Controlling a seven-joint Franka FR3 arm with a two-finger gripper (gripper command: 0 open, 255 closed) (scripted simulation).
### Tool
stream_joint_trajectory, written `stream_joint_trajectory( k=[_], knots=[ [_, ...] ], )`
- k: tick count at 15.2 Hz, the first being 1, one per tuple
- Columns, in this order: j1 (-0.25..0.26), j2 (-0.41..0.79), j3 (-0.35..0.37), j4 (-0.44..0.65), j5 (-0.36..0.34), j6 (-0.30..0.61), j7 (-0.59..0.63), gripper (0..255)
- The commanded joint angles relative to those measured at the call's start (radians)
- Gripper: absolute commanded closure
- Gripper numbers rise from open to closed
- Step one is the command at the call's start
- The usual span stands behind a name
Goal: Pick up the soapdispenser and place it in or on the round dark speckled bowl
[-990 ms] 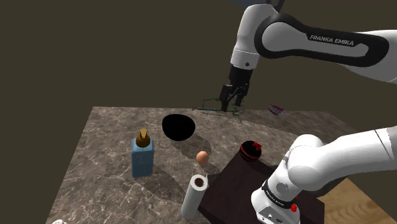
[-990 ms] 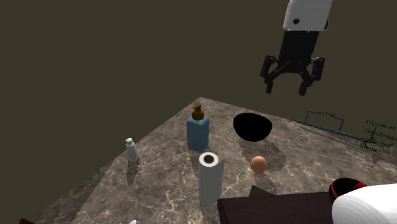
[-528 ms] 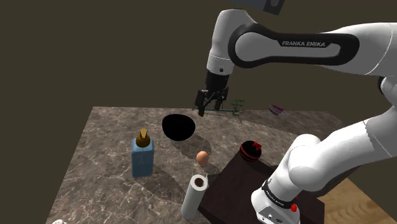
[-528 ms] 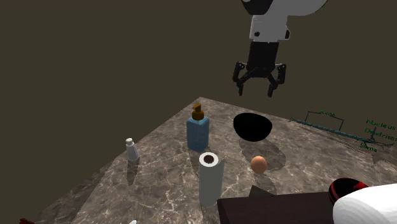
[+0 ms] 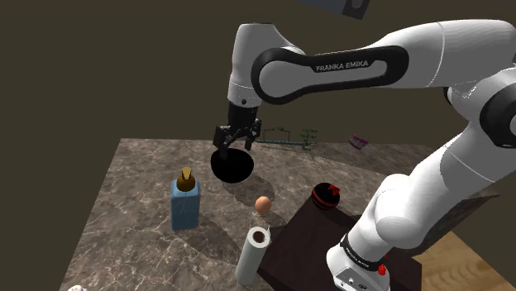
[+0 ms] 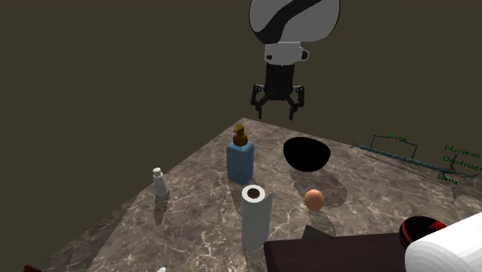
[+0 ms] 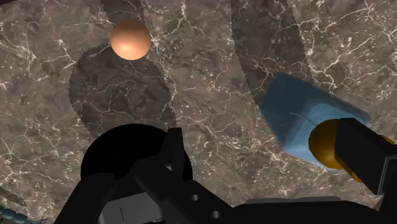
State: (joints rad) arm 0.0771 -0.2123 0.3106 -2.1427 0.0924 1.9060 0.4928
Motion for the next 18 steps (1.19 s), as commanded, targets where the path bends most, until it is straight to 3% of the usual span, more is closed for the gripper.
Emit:
stream_joint_trajectory(
  k=[1,10,18],
  knots=[
    [0.009,0.068,0.028,0.038,-0.022,0.038,0.047,0],
    [0.075,0.414,0.089,0.325,-0.197,0.101,0.239,0],
    [0.081,0.456,0.082,0.272,-0.22,0.192,0.254,0]
  ],
)
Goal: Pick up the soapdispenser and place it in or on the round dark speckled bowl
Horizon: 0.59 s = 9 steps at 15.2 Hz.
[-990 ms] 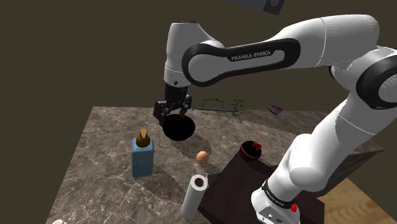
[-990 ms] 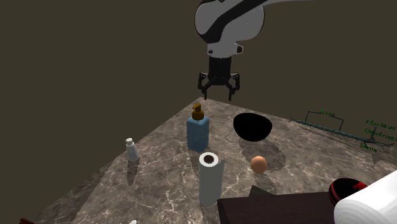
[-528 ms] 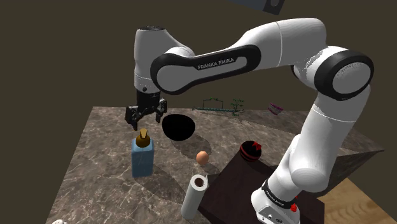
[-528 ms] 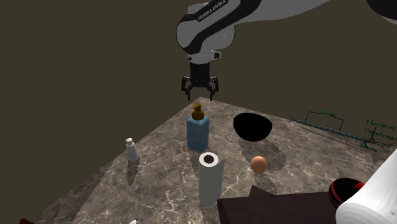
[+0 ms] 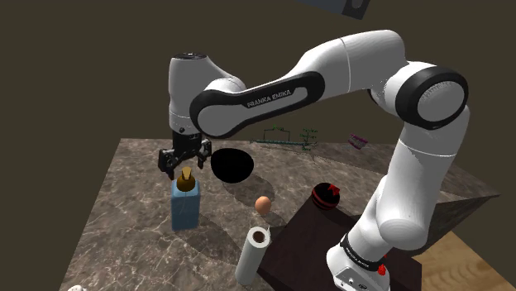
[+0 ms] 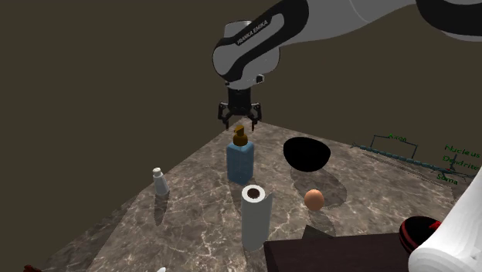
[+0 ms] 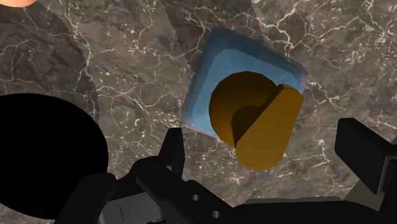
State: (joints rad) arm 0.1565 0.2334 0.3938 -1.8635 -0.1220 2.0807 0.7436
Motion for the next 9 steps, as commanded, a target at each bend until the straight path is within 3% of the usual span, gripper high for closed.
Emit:
stream_joint_trajectory(
  k=[1,8,9],
  knots=[
    [0.001,0.01,-0.001,-0.007,-0.005,0.017,0.003,0],
    [0.001,0.01,-0.001,-0.007,-0.005,0.017,0.003,0],
    [0.001,0.01,-0.001,-0.007,-0.005,0.017,0.003,255]
  ],
)
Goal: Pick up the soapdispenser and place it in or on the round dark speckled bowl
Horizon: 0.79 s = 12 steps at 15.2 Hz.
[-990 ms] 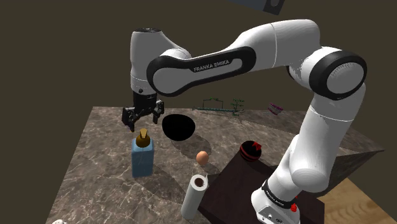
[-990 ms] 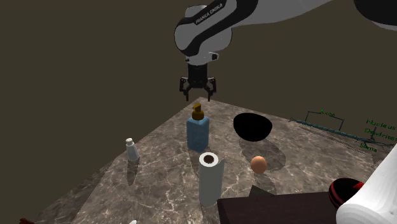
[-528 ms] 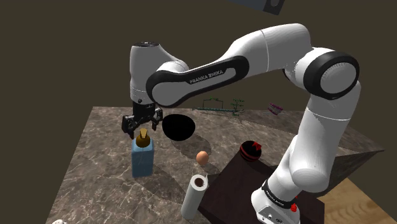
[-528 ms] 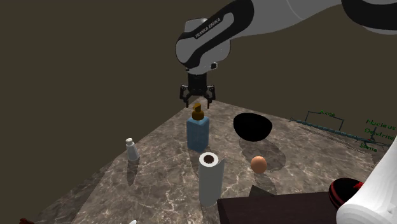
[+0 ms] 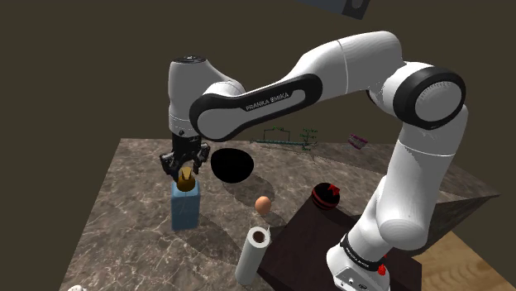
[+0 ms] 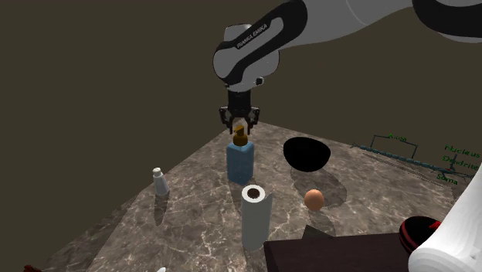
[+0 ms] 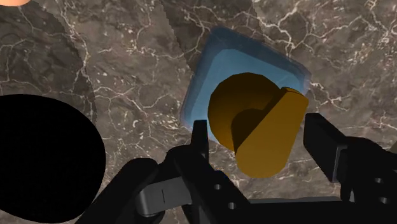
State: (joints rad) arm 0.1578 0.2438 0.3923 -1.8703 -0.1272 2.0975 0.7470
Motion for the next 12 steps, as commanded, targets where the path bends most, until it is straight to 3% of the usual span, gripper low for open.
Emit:
stream_joint_trajectory(
  k=[1,12],
  knots=[
    [0.0,0.0,0.0,0.0,0.0,0.0,0.0,255],
    [-0.002,-0.015,0.002,0.022,0.008,-0.036,-0.006,255]
  ],
)
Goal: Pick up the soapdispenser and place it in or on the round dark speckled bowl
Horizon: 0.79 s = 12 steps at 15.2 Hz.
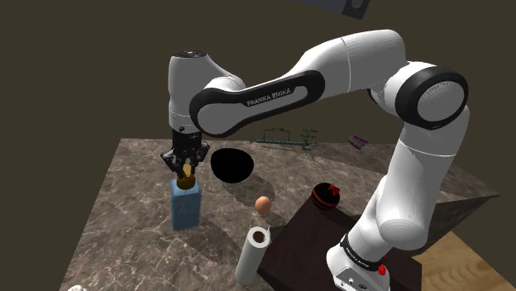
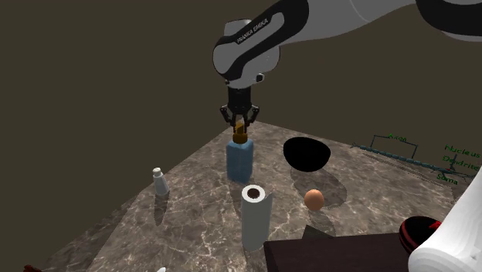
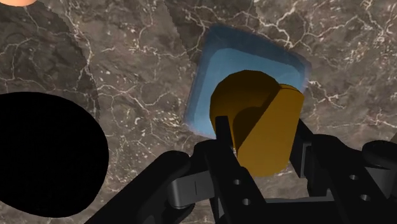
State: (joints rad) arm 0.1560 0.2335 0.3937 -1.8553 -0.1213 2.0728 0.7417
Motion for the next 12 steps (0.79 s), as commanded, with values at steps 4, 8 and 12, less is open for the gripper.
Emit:
stream_joint_trajectory(
  k=[4,8,12],
  knots=[
    [-0.002,-0.023,0.004,0.039,0.012,-0.059,-0.008,255],
    [-0.002,-0.037,0.006,0.075,0.02,-0.109,-0.014,255],
    [-0.003,-0.048,0.007,0.116,0.026,-0.159,-0.019,255]
  ],
)
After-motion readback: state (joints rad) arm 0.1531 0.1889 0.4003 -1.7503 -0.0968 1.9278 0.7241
